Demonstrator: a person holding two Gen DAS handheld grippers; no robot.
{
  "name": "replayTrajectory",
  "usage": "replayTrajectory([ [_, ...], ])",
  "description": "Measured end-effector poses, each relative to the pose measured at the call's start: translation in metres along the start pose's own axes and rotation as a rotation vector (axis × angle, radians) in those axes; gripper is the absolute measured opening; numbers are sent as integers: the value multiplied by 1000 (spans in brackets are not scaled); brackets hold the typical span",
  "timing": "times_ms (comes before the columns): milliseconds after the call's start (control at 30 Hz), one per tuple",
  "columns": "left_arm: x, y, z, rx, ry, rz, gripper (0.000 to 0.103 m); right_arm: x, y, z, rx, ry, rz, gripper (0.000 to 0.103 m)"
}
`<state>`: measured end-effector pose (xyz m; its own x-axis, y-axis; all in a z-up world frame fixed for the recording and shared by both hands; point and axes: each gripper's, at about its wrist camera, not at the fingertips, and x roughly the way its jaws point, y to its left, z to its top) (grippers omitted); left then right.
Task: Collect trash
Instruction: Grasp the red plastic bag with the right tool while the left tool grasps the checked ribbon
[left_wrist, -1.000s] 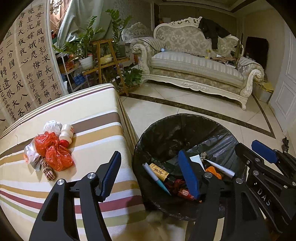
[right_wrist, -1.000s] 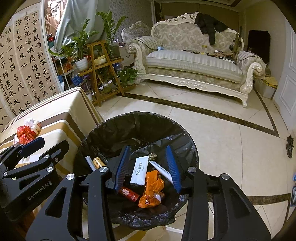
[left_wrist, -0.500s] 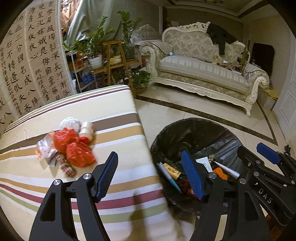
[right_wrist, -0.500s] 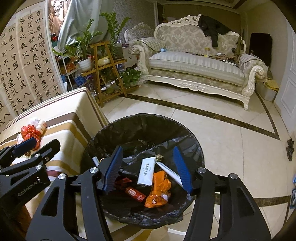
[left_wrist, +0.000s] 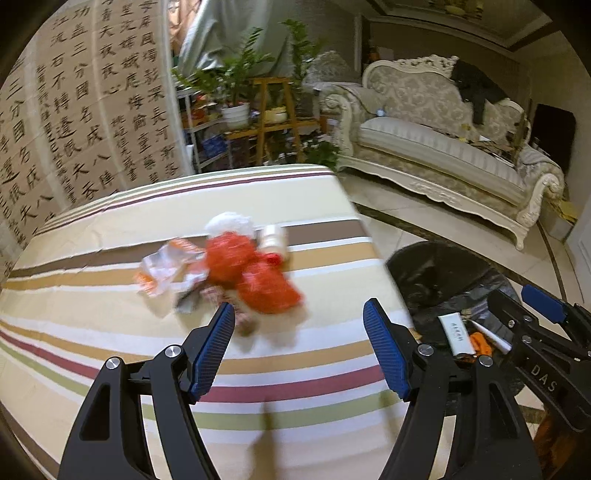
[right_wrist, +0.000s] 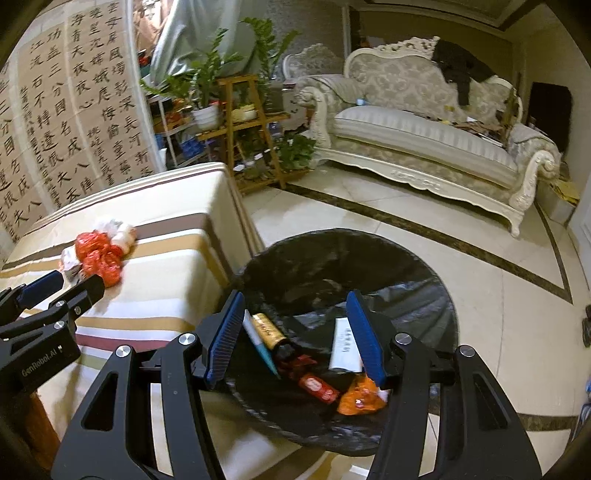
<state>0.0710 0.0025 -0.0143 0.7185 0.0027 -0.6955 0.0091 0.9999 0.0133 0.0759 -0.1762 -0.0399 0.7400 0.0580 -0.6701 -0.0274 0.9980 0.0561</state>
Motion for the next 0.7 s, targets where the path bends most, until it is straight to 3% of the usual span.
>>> replayTrajectory([
  [700, -4, 117, -15, -192, 22, 149, 70, 18, 108, 14, -167, 36, 174, 56],
])
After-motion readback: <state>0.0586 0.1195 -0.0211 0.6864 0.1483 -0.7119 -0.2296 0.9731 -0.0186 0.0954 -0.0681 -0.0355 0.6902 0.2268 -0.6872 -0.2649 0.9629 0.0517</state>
